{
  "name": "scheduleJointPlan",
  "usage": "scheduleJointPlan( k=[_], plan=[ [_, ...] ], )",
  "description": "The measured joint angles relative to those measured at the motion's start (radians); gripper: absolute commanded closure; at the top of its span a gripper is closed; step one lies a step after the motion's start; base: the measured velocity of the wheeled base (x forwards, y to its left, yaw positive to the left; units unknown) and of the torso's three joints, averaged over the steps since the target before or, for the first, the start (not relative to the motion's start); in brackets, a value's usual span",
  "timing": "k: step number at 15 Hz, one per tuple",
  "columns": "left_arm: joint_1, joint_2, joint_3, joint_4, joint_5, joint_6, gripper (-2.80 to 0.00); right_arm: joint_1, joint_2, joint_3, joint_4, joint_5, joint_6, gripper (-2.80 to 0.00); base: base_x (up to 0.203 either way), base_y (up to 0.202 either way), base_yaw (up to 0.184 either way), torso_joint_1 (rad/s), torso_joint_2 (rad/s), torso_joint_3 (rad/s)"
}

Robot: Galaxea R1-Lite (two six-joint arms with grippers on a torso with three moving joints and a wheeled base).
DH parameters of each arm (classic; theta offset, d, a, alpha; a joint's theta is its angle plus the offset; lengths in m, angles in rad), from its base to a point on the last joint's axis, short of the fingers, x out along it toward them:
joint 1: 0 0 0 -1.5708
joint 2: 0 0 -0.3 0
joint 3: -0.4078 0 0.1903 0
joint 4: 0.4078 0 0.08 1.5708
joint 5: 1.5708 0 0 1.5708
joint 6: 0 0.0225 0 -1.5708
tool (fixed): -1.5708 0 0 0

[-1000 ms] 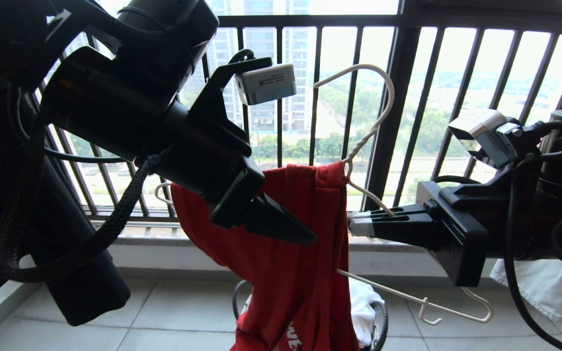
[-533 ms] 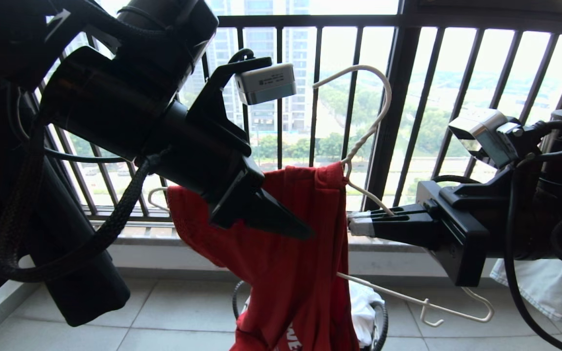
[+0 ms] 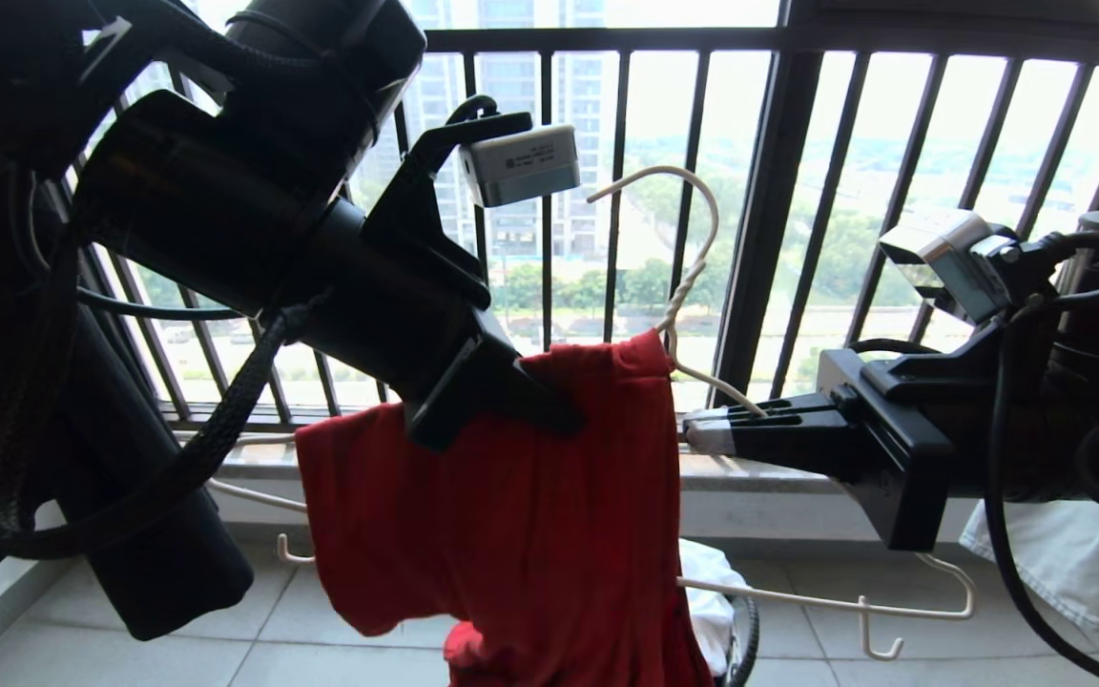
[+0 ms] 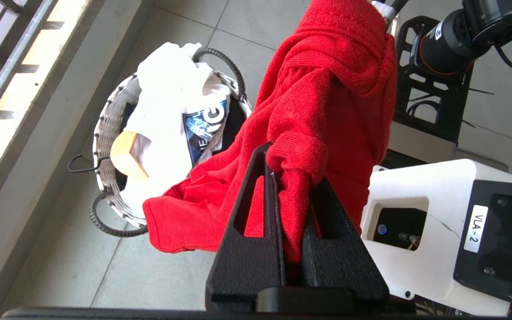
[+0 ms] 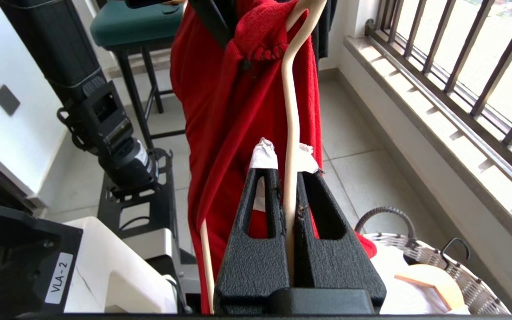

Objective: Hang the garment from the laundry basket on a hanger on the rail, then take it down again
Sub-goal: Hang the clothes on the clothes rack

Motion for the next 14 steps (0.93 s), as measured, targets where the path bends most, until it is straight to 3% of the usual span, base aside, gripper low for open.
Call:
scheduleJointPlan(
  k=[5,6,14],
  plan=[
    [0.000,-0.001,0.008,-0.002,0.000,0.004,0.00,-0.007,0.000,0.000,-0.002,0.000,0.000,0.00,0.000,0.000,0.000,0.000,0.00,0.000],
    [0.000,0.000,0.009,-0.003,0.000,0.009,0.00,-0.009,0.000,0.000,-0.003,0.000,0.000,-2.80,0.000,0.000,0.000,0.000,0.00,0.000],
    [-0.001,-0.008,-0.006,-0.018,0.035,0.011,0.00,-0.053,0.000,-0.020,-0.006,-0.004,0.002,-2.80,0.000,0.000,0.000,0.000,0.00,0.000]
  ],
)
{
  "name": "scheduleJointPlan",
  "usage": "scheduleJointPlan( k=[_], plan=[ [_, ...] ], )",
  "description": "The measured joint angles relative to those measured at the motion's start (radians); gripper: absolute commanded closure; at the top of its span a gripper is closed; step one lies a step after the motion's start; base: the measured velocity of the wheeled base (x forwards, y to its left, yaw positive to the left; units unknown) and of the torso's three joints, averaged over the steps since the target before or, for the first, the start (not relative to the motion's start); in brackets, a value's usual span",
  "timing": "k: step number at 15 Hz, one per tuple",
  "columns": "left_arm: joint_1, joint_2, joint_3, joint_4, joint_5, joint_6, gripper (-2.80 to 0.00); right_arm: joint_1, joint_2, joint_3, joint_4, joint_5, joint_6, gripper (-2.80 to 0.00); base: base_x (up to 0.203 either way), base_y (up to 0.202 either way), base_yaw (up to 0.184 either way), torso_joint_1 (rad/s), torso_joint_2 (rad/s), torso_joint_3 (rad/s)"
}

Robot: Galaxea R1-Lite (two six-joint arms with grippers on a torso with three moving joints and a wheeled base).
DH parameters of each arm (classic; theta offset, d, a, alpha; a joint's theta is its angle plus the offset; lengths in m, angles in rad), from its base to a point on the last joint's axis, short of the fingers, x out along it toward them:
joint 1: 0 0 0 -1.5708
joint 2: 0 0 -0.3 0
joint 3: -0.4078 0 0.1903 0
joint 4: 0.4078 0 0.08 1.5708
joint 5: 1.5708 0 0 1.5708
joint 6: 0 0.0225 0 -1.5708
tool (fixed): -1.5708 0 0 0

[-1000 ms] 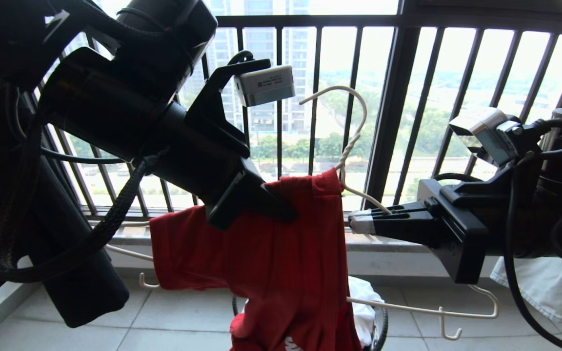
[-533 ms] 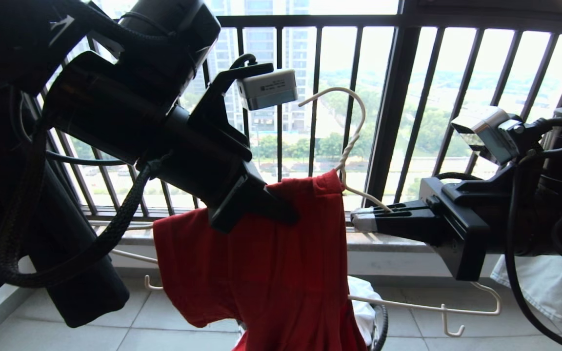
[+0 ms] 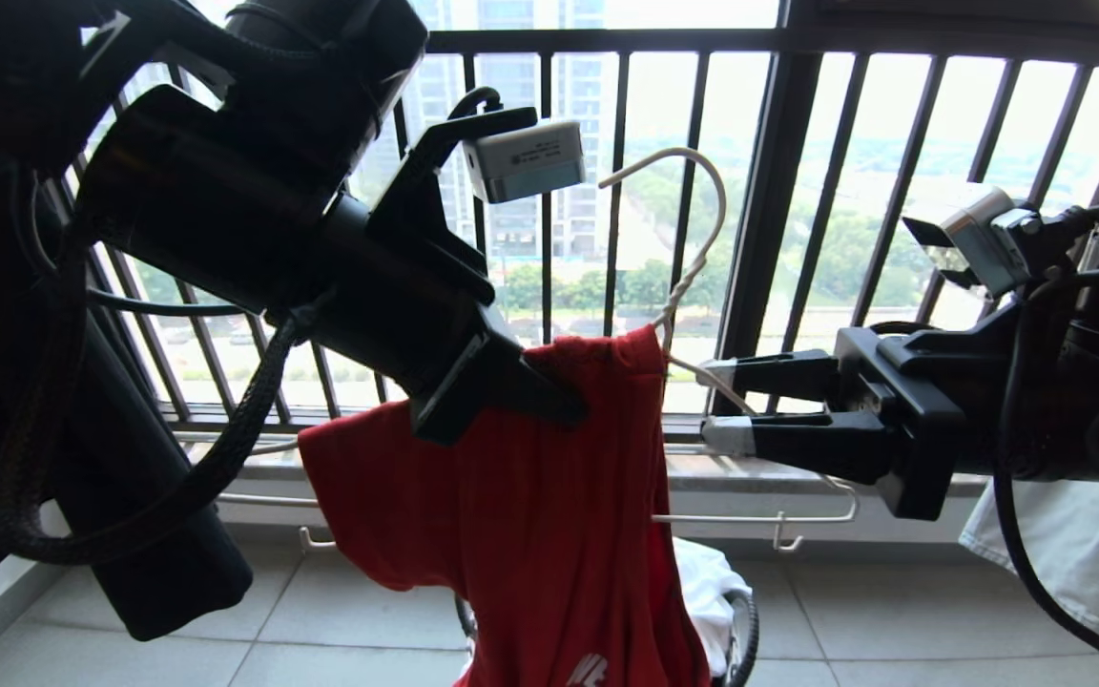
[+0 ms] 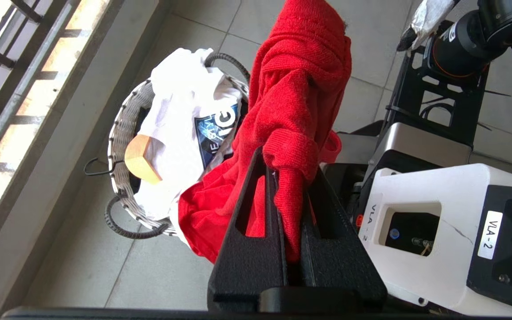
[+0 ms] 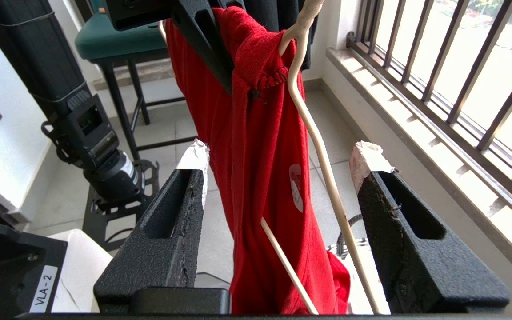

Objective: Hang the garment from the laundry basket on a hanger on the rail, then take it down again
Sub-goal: Hang the clothes on the clothes rack

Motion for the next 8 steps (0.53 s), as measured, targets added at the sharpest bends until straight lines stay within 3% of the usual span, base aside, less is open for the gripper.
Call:
scheduleJointPlan(
  k=[5,7,8],
  plan=[
    [0.011,-0.037,-0.018,-0.018,0.120,-0.005,0.00,-0.063,-0.001,-0.030,0.012,-0.019,0.000,-2.80,0.000,0.000,0.000,0.000,0.00,0.000],
    [0.031,-0.050,-0.022,-0.065,0.149,-0.013,0.00,-0.107,-0.006,-0.060,0.075,-0.019,0.004,-2.80,0.000,0.000,0.000,0.000,0.00,0.000],
    [0.039,-0.058,-0.022,-0.086,0.152,-0.025,0.00,-0.126,-0.016,-0.074,0.137,-0.020,0.013,0.00,0.000,0.000,0.000,0.000,0.00,0.000]
  ],
)
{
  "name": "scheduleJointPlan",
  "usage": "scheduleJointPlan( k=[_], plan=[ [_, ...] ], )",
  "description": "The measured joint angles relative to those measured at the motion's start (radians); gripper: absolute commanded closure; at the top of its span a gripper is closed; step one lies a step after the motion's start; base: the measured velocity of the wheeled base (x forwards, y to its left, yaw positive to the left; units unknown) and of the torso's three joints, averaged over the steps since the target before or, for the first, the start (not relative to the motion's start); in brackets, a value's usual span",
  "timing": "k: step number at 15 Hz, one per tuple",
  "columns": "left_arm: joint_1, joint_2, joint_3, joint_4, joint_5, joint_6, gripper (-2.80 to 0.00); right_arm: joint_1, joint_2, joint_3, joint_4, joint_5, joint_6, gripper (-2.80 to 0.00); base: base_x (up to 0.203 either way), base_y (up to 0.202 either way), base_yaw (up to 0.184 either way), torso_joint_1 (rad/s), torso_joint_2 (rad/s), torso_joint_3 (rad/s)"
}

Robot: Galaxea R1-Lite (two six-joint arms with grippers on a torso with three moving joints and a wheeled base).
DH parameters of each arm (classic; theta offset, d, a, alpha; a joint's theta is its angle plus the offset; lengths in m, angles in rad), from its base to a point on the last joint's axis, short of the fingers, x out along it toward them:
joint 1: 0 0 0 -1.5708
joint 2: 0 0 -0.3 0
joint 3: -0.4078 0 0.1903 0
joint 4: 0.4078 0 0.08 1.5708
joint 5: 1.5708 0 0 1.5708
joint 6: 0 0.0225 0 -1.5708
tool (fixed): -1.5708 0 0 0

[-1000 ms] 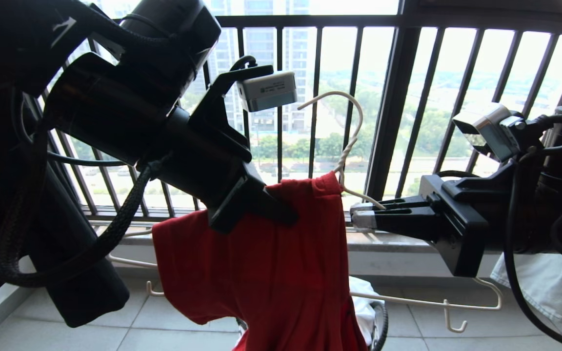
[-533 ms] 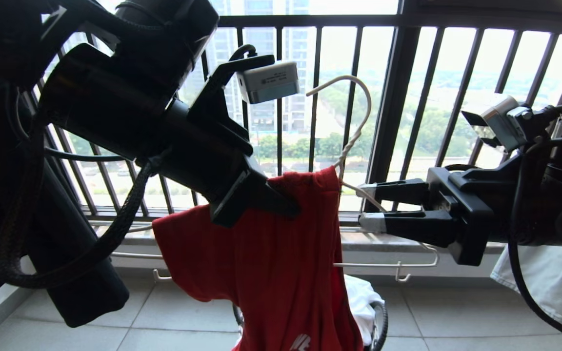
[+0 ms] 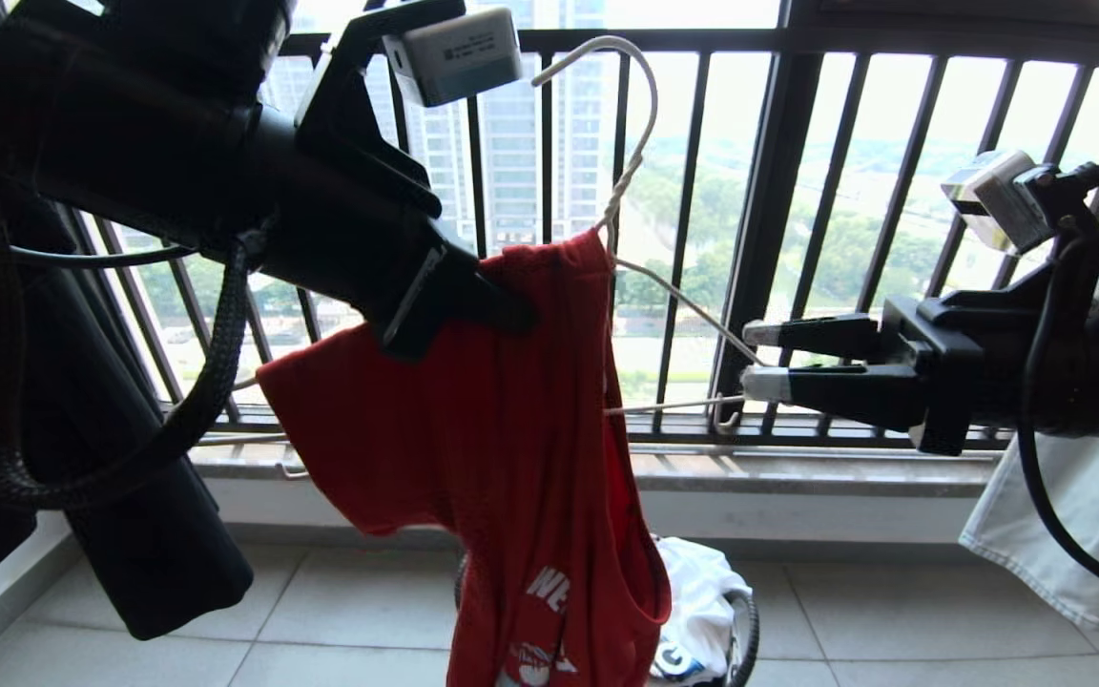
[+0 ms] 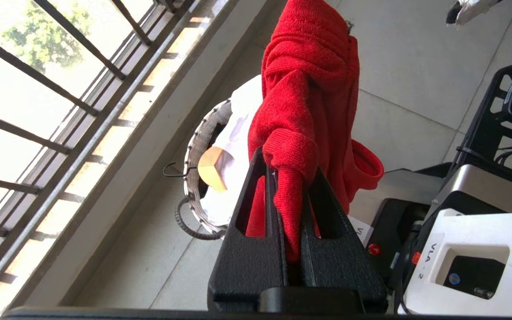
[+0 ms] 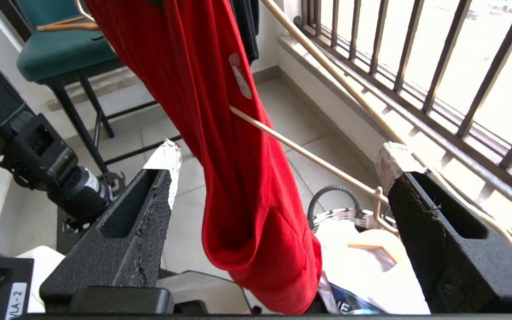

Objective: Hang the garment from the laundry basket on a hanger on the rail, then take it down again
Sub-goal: Hang the clothes on the clothes rack

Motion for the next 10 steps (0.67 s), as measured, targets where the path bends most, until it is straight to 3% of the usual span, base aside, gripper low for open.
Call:
scheduleJointPlan(
  k=[2,5,7,10],
  plan=[
    [0.023,-0.015,0.006,-0.003,-0.005,-0.022,0.00,-0.018,-0.041,-0.016,0.133,-0.026,0.020,0.00,0.000,0.000,0.000,0.000,0.00,0.000],
    [0.052,-0.044,0.065,-0.038,-0.014,-0.039,0.00,-0.026,-0.123,-0.019,0.332,-0.136,0.042,0.00,0.000,0.000,0.000,0.000,0.00,0.000],
    [0.057,-0.067,0.137,-0.122,-0.014,-0.086,0.00,-0.026,-0.138,-0.019,0.475,-0.196,0.090,0.00,0.000,0.000,0.000,0.000,0.00,0.000],
    [0.061,-0.105,0.308,-0.298,-0.014,-0.134,0.00,-0.021,-0.090,-0.015,0.511,-0.241,0.213,0.00,0.000,0.000,0.000,0.000,0.00,0.000]
  ],
)
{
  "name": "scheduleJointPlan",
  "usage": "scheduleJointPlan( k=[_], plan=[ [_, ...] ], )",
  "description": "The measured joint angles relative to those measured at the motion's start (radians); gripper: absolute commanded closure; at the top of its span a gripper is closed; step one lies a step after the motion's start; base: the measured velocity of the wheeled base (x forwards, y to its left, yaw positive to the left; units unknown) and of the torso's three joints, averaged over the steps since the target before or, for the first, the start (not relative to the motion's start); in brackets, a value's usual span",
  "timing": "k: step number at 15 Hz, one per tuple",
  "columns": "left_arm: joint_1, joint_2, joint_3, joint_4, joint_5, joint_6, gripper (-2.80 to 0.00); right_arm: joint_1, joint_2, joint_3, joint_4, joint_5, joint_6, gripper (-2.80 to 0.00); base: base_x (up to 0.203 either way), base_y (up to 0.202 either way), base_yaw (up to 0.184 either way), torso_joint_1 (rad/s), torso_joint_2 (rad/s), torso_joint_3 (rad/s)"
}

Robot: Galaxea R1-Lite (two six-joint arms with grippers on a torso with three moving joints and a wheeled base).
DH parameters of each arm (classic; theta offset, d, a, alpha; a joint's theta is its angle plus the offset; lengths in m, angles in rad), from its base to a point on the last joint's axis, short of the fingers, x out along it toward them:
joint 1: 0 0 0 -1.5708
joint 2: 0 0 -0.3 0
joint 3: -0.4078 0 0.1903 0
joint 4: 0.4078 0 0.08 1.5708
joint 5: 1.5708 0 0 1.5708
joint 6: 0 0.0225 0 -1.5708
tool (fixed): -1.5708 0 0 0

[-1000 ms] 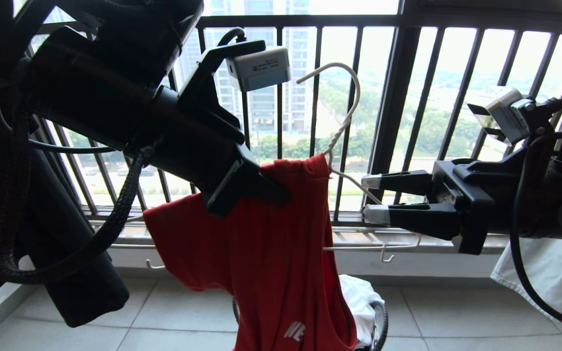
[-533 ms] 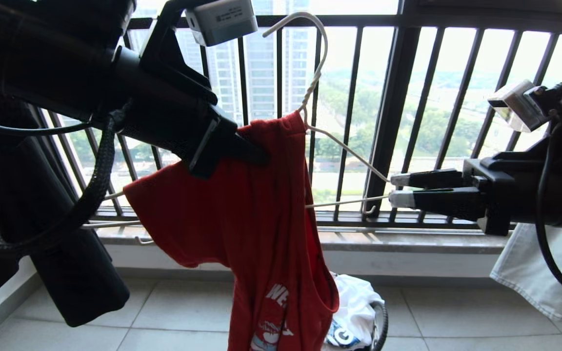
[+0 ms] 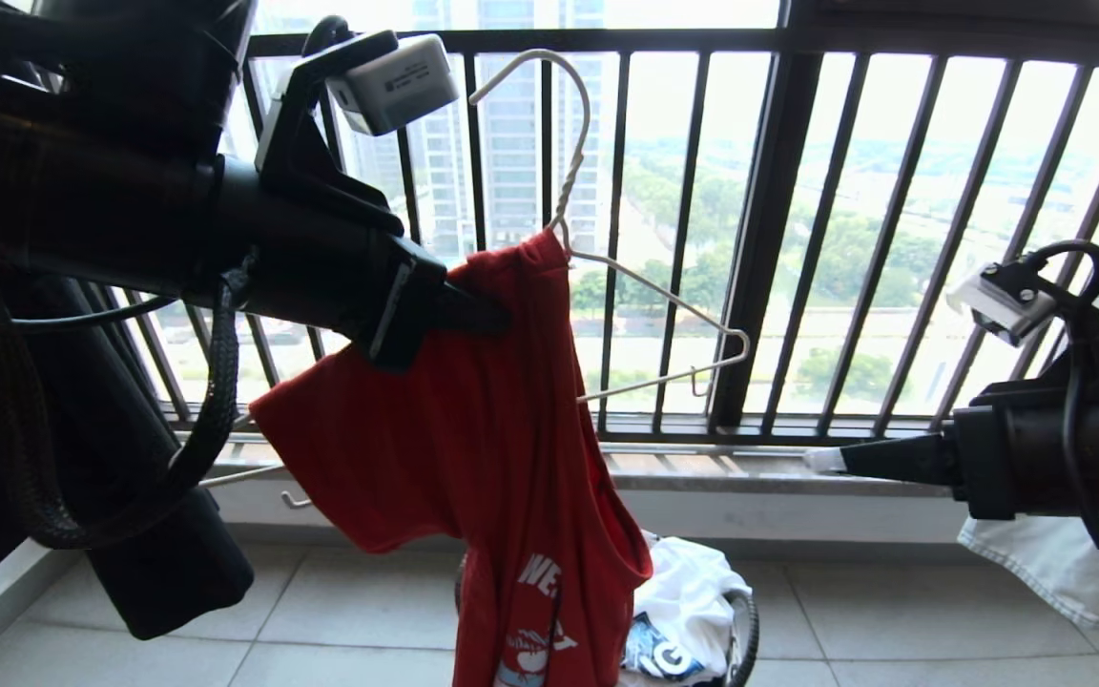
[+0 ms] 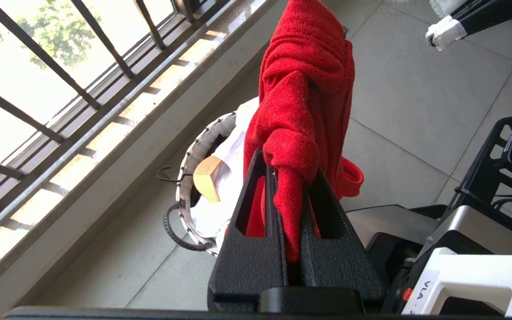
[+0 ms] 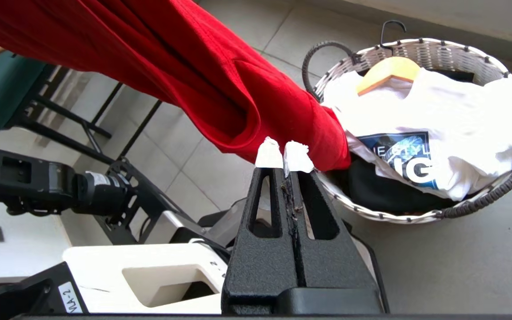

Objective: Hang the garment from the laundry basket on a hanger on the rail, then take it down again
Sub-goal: Hang the clothes on the clothes rack

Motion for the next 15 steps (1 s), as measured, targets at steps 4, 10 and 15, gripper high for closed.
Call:
scheduleJointPlan(
  k=[4,10,15],
  plan=[
    [0.026,-0.043,0.200,-0.254,0.006,-0.114,0.00,0.045,0.116,0.018,-0.053,-0.014,0.095,0.00,0.000,0.000,0.000,0.000,0.00,0.000],
    [0.052,-0.136,0.318,-0.421,0.002,-0.157,0.00,0.173,0.251,0.039,-0.183,-0.194,0.226,-2.80,0.000,0.000,0.000,0.000,0.00,0.000],
    [0.024,-0.147,0.326,-0.421,0.000,-0.155,0.00,0.192,0.263,0.014,-0.200,-0.194,0.345,-2.80,0.000,0.000,0.000,0.000,0.00,0.000]
  ],
)
